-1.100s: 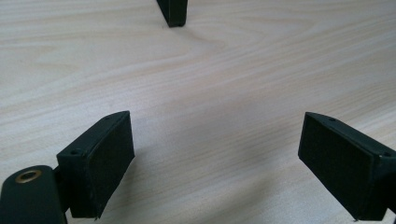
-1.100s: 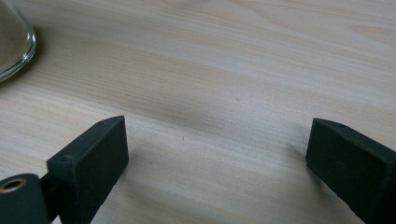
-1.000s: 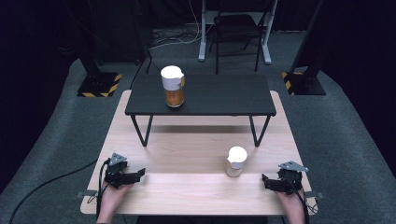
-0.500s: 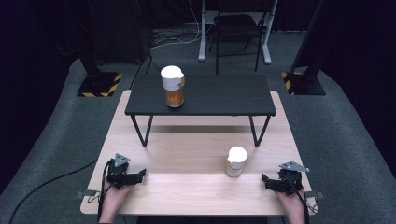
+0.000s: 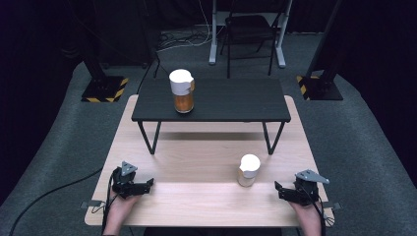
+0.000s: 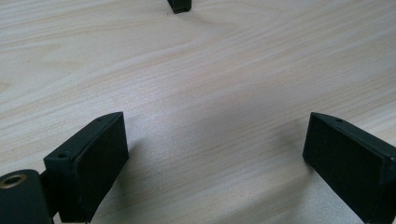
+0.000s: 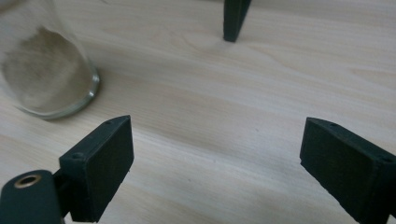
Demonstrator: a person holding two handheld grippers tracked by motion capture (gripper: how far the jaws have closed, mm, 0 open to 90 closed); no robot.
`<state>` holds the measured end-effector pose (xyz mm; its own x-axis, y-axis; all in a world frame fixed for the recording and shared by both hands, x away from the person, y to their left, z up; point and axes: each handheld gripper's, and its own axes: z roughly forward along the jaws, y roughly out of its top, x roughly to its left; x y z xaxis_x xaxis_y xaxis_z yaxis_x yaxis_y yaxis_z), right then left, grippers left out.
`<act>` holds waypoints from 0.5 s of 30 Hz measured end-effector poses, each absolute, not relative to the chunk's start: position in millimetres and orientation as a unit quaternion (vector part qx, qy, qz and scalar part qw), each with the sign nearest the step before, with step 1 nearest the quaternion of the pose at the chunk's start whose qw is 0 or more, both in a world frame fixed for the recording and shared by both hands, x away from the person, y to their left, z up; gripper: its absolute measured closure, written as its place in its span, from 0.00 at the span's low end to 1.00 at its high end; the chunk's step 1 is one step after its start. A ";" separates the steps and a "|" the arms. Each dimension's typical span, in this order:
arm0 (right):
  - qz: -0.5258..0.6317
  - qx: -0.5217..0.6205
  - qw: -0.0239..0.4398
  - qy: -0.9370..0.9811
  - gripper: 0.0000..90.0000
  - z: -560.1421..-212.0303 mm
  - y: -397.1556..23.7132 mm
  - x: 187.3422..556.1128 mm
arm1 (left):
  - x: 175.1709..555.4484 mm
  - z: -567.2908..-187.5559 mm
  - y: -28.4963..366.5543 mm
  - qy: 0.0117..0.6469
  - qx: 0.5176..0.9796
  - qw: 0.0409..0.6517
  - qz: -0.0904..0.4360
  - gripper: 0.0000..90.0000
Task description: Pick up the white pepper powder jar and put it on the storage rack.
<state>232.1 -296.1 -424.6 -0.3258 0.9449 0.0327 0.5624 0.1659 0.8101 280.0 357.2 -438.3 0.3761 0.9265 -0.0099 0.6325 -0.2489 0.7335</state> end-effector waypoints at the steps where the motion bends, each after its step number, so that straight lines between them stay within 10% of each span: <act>1: 0.384 0.520 0.253 0.720 0.10 -423.4 -296.3 230.6 | 280.0 -438.3 357.3 0.513 0.759 0.334 0.220 0.07; 15: 0.448 0.473 0.247 0.718 0.11 -414.1 -293.5 217.0 | 280.0 -438.3 357.2 0.513 0.759 0.334 0.220 0.07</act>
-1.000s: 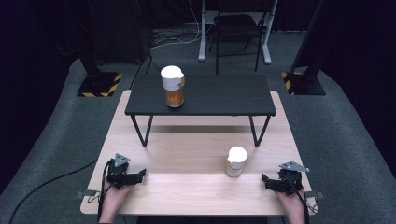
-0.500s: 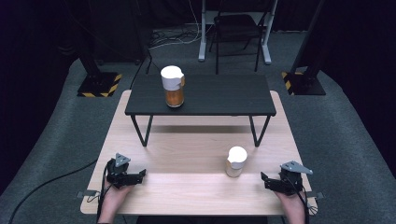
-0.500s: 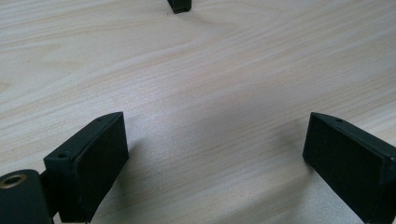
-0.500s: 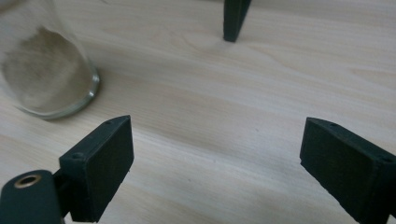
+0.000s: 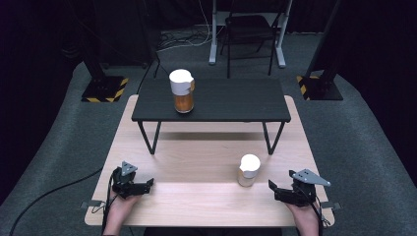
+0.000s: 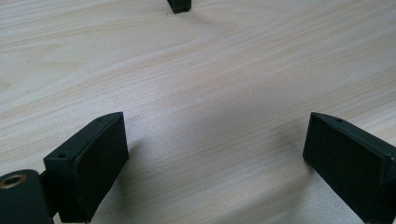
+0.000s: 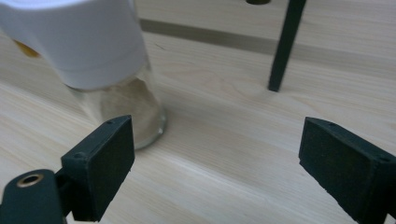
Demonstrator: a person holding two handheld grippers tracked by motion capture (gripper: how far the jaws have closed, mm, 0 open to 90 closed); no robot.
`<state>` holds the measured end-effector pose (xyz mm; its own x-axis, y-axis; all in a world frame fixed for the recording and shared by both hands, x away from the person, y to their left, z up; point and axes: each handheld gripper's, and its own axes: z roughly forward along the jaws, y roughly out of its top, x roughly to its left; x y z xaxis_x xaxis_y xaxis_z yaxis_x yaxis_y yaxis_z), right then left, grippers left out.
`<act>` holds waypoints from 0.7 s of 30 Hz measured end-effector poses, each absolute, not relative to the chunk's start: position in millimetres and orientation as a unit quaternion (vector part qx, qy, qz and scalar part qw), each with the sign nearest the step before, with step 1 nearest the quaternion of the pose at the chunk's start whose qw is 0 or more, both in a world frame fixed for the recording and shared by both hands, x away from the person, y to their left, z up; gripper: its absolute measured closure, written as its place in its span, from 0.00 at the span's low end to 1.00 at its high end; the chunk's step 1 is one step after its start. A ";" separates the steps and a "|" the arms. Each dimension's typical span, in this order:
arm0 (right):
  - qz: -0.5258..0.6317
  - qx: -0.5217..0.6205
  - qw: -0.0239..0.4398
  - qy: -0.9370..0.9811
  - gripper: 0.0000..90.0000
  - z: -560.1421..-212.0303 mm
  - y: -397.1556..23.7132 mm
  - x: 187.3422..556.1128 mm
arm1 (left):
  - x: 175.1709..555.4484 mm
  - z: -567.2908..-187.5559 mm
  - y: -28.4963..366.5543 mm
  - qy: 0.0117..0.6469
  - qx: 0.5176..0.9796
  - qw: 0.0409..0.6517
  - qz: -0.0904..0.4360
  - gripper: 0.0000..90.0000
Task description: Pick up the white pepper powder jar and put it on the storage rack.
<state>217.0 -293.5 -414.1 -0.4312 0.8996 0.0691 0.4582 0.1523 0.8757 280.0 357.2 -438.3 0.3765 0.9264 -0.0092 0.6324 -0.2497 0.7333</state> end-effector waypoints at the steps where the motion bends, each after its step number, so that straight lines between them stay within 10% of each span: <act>1: 0.456 0.472 0.240 0.716 0.11 -414.4 -294.8 217.4 | 280.0 -438.3 357.1 0.513 0.759 0.334 0.220 0.07; 21: 0.482 0.414 0.223 0.740 0.15 -415.3 -265.7 230.8 | 280.3 -438.1 356.9 0.513 0.760 0.334 0.220 0.06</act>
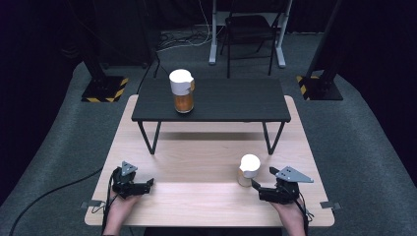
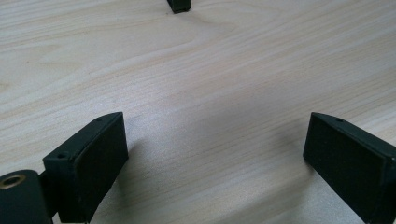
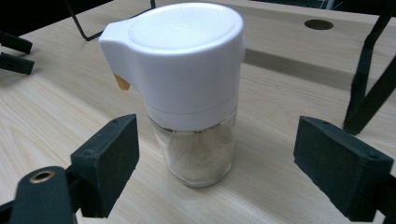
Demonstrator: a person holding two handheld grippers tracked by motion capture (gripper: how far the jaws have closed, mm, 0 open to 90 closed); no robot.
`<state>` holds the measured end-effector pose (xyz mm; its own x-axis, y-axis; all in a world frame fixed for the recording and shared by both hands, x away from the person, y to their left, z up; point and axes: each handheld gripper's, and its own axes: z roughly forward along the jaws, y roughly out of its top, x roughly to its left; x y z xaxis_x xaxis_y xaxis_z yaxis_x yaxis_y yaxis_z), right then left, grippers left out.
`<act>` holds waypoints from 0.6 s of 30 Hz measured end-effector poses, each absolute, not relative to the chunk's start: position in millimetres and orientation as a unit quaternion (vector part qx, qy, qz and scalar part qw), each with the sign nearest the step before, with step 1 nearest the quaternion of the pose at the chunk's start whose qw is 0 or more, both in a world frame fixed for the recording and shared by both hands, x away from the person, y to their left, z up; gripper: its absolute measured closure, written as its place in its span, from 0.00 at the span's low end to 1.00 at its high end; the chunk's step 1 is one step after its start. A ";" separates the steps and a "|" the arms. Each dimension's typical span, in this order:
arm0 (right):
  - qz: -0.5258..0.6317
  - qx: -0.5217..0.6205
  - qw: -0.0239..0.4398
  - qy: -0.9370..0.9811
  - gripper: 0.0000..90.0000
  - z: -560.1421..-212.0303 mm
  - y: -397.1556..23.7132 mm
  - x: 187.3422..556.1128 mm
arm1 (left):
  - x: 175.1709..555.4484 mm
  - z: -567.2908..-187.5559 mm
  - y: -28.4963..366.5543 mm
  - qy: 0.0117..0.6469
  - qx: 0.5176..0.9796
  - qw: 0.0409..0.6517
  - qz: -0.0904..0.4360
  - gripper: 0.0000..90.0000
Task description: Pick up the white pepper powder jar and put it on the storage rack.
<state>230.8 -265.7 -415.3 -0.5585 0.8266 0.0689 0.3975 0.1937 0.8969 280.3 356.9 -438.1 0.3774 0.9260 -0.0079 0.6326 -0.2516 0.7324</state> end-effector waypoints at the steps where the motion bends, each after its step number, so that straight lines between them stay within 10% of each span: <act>1: 0.481 0.412 0.224 0.741 0.16 -416.0 -264.1 231.7 | 280.4 -438.0 356.8 0.513 0.760 0.333 0.220 0.06; 18: 0.468 0.400 0.224 0.755 0.21 -421.5 -239.8 251.3 | 280.9 -438.0 356.8 0.512 0.761 0.333 0.220 0.06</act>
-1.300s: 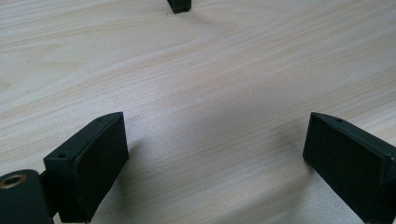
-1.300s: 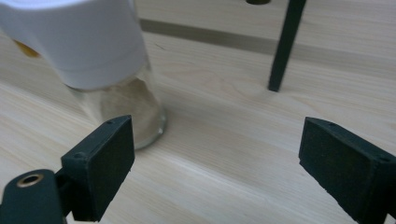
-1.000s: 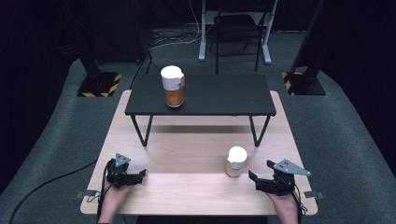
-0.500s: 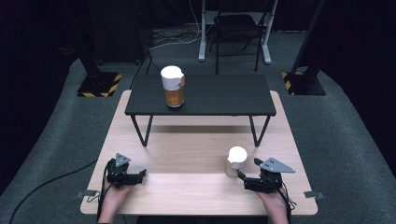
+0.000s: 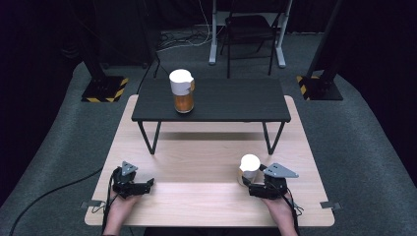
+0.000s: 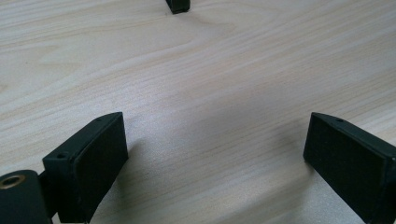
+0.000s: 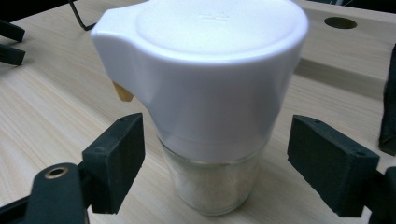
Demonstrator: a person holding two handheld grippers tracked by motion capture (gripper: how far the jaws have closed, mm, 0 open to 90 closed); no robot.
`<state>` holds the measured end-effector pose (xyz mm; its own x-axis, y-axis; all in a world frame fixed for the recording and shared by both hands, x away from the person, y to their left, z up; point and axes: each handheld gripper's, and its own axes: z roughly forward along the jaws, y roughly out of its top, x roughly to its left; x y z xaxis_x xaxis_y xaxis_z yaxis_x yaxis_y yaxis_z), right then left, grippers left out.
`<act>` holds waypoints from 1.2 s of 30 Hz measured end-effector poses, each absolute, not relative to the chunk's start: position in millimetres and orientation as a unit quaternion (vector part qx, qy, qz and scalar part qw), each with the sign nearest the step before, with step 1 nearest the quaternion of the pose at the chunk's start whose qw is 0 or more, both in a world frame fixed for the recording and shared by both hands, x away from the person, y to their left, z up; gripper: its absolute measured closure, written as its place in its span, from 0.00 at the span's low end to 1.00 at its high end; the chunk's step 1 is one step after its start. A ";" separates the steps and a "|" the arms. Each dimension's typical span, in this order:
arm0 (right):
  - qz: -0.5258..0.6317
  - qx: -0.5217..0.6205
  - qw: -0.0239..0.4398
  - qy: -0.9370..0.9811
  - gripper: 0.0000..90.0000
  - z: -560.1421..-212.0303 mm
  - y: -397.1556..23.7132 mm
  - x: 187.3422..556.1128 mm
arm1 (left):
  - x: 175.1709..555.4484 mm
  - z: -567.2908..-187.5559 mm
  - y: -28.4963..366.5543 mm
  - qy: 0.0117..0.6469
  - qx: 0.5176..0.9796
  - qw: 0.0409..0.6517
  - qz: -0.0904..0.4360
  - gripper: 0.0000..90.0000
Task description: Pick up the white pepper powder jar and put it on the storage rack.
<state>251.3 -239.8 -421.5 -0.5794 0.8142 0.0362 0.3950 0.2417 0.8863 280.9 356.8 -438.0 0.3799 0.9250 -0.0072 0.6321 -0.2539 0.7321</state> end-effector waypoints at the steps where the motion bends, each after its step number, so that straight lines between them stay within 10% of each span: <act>1: 0.468 0.399 0.224 0.756 0.21 -422.0 -238.5 252.3 | 280.9 -438.0 356.8 0.512 0.761 0.333 0.220 0.06; 36: 0.486 0.399 0.245 0.738 0.33 -422.4 -226.3 258.4 | 281.1 -438.0 356.9 0.511 0.761 0.334 0.219 0.06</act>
